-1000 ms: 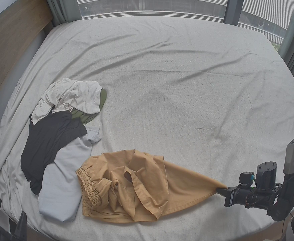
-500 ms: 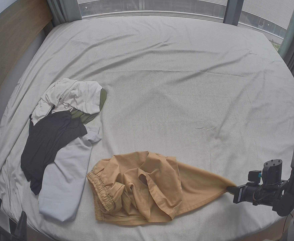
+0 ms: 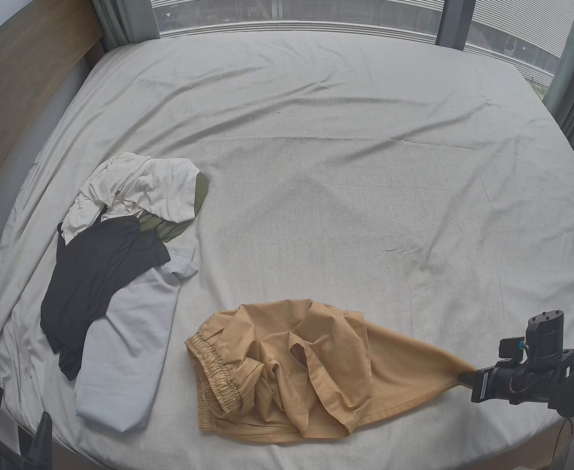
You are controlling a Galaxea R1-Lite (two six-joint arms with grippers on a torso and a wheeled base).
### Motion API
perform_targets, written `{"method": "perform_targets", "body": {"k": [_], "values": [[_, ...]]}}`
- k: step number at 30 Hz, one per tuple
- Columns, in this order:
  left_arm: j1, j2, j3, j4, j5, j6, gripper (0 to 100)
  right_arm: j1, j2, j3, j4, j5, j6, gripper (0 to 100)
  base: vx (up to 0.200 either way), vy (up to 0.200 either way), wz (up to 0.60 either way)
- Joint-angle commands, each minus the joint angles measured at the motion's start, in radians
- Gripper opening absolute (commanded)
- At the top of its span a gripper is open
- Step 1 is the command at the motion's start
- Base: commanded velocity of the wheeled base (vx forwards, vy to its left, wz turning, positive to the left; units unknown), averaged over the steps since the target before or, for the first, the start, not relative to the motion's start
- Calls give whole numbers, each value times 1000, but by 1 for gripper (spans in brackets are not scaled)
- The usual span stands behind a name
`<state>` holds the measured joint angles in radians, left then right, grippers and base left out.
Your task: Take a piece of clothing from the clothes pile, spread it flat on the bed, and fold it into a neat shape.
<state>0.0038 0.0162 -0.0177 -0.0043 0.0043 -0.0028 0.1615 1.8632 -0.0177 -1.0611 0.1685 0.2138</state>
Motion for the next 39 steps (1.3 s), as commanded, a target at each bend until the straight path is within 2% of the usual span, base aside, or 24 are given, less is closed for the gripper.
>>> {"method": "perform_targets", "body": {"k": [1, 8, 19, 20, 24, 34, 37, 39], "values": [[1, -15, 18, 0, 0, 0, 100, -11, -22, 18, 3, 0, 1, 0, 0, 0, 0], [1, -15, 18, 0, 0, 0, 100, -43, -27, 18, 36, 0, -5, 0, 0, 0, 0], [1, -15, 18, 0, 0, 0, 100, -33, -29, 18, 85, 0, -5, 0, 0, 0, 0], [1, -15, 18, 0, 0, 0, 100, -33, -30, 18, 89, 0, -4, 100, 0, 0, 0], [1, -15, 18, 0, 0, 0, 100, -33, -50, 18, 79, 0, 1, 100, 0, 0, 0], [1, -15, 18, 0, 0, 0, 100, -31, -403, -2, 76, -3, -10, 100, 0, 0, 0], [1, -15, 18, 0, 0, 0, 100, -17, -449, -25, 81, -1, -10, 100, 0, 0, 0], [1, -15, 18, 0, 0, 1, 100, 43, -496, -62, 89, 0, -8, 100, 0, 0, 0]]}}
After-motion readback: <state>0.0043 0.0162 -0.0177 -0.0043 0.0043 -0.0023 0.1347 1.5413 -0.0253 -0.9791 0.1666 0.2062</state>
